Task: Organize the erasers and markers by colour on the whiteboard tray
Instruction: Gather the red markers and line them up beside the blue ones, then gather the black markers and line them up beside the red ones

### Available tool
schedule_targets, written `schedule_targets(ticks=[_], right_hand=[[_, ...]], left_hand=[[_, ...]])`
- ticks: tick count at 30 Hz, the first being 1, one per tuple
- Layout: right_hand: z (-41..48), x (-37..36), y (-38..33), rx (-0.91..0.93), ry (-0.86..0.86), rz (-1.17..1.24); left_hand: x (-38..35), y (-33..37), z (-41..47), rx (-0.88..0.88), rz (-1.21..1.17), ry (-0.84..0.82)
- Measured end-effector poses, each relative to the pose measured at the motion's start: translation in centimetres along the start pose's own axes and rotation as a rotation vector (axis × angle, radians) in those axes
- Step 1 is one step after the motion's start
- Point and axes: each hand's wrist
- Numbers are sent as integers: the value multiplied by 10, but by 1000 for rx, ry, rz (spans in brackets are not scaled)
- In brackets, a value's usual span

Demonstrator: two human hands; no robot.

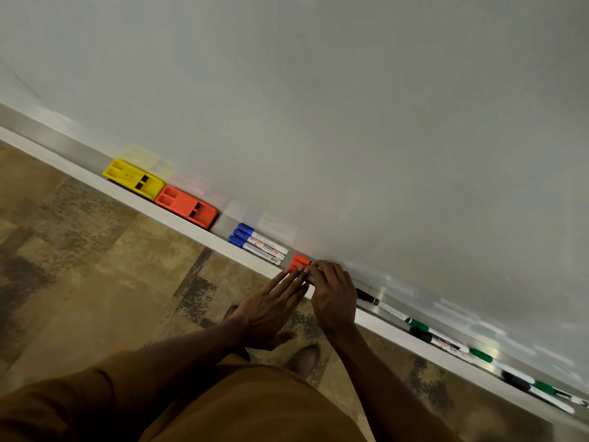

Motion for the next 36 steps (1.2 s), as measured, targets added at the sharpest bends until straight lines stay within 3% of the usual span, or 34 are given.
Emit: schedule_targets(ticks=[6,12,22,29,36], right_hand=[[-7,-3,4,7,-45,20],[-7,16,9,-27,16,74],[-99,65,90,-391,108,56],[-172,76,160,-479,-18,-104],[-188,69,190,-458,-170,-140]], left_hand=[[-3,0,1,-2,39,1],[2,8,3,-6,42,67],[26,73,66,-185,-29,166],[37,109,117,-289,0,121],[26,128,128,-297,38,76]])
Point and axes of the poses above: each hand's wrist, its own z-axis towards the middle knuckle, its own x-axis out of the back of the hand, y = z × x, and after that the axes turned 8 degrees about -z, right-handed
